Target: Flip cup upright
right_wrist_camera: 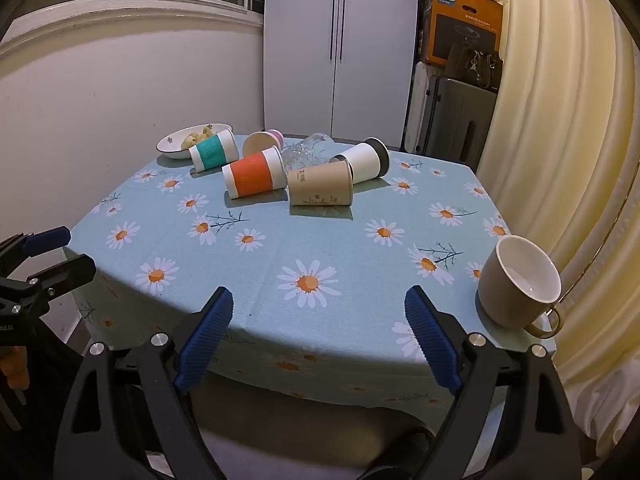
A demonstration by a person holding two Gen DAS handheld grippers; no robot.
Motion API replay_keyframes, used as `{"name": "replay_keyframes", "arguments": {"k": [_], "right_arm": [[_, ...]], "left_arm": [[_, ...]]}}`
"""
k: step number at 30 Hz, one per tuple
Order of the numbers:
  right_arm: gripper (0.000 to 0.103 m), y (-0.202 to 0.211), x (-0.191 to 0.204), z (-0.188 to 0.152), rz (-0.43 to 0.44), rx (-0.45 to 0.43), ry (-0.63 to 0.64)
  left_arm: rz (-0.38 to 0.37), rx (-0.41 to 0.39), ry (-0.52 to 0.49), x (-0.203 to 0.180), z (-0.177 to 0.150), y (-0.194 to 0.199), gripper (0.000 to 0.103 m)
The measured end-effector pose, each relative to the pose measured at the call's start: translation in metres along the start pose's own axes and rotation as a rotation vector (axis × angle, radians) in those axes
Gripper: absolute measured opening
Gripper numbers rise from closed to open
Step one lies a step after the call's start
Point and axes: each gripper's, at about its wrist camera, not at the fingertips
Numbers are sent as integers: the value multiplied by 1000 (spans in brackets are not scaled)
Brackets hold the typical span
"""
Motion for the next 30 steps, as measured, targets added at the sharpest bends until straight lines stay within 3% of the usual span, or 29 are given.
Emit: {"name": "replay_keyframes", "arguments": {"k": [19,30], "right_arm": [[87,-1,-1,0,-1,4,-11],[94,1,-3,1,-4,3,-14]], "left_arm": [[-2,8,-1,-1,0,-1,96],[-1,12,-1,-3,-1,-2,96]]}}
Point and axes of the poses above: each gripper's, at about its wrist camera, not at the fingertips, and y roughly against the way its jaws point, x to its left, z to its top, and after that the axes turned 7 degrees about -y, right-handed
